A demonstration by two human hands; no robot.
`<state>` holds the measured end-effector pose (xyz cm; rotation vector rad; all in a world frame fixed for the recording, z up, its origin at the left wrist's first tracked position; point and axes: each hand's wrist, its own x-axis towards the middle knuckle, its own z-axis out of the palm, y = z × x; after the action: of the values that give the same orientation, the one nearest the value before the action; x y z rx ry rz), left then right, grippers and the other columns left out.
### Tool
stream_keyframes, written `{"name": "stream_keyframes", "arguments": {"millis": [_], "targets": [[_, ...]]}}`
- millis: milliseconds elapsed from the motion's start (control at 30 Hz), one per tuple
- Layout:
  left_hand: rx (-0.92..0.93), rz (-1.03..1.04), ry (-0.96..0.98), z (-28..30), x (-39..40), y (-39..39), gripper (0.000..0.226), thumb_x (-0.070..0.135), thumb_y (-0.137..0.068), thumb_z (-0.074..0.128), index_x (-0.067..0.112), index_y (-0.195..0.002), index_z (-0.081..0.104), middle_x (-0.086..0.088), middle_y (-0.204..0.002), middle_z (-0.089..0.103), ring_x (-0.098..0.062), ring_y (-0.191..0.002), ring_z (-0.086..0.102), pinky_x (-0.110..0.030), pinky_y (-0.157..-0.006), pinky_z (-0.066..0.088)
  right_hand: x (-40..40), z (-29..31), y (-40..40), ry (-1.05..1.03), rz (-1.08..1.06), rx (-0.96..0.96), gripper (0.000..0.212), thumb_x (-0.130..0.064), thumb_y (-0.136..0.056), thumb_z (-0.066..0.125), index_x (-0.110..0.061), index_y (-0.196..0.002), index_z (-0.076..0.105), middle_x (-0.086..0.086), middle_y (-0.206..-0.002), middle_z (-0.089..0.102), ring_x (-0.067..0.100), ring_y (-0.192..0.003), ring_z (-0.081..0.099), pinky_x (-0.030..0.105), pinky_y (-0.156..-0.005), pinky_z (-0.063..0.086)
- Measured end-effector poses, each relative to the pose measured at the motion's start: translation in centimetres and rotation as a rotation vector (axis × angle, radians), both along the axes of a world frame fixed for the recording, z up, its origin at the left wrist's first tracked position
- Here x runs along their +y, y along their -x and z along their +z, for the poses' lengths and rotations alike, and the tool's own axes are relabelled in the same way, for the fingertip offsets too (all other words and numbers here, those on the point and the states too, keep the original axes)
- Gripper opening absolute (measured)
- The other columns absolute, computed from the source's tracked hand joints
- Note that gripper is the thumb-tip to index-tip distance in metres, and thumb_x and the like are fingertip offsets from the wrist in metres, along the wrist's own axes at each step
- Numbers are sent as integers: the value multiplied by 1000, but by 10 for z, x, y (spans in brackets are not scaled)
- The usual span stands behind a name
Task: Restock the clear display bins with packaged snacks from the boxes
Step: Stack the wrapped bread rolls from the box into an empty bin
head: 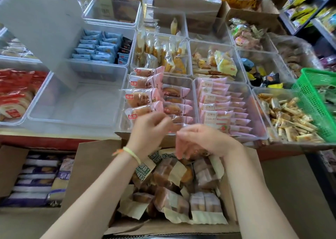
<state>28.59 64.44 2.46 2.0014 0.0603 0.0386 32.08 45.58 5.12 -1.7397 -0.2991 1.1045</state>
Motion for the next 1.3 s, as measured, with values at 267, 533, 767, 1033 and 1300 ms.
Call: {"name": "stream_keyframes", "arguments": {"millis": [267,533,767,1033,1300], "targets": [[553,-270,-202,-74,-59,11,20,29,-91,56,21,-92,74,4,-70,70,-14,-64,68,-24,-58,53,-74,-138,9,731,-86,-187,31,-31,-96,58,-19,-124,62,7,-125,64,26,-114,60,34,-90,53],[633,-155,-184,-97,-79,13,25,35,-93,55,17,-92,72,-8,-82,73,-25,-77,69,-37,-70,55,-76,-196,23,983,-45,-560,65,-39,-88,63,-22,-146,38,7,-144,44,32,-134,38,43,-108,36],[596,-109,-295,-101,-76,24,23,31,-92,58,20,-108,70,-5,-114,68,-25,-108,61,-32,-91,49,-71,-192,33,919,9,-827,26,-30,-93,58,-23,-117,64,3,-126,54,28,-123,46,41,-100,36],[385,-262,-384,-93,-74,31,73,41,-79,71,26,-145,42,0,-141,50,-20,-129,45,-28,-105,38,-76,-135,26,539,-55,-591,14,-18,-89,61,-28,-92,70,-4,-101,70,22,-100,63,36,-87,52],[267,-132,209,-23,-44,17,46,52,-73,79,9,-90,72,-14,-84,72,-18,-74,66,-39,-69,56,-60,-2,15,148,-191,-478,15,-40,-95,64,-26,-96,66,-5,-89,74,9,-86,70,32,-82,56]]}}
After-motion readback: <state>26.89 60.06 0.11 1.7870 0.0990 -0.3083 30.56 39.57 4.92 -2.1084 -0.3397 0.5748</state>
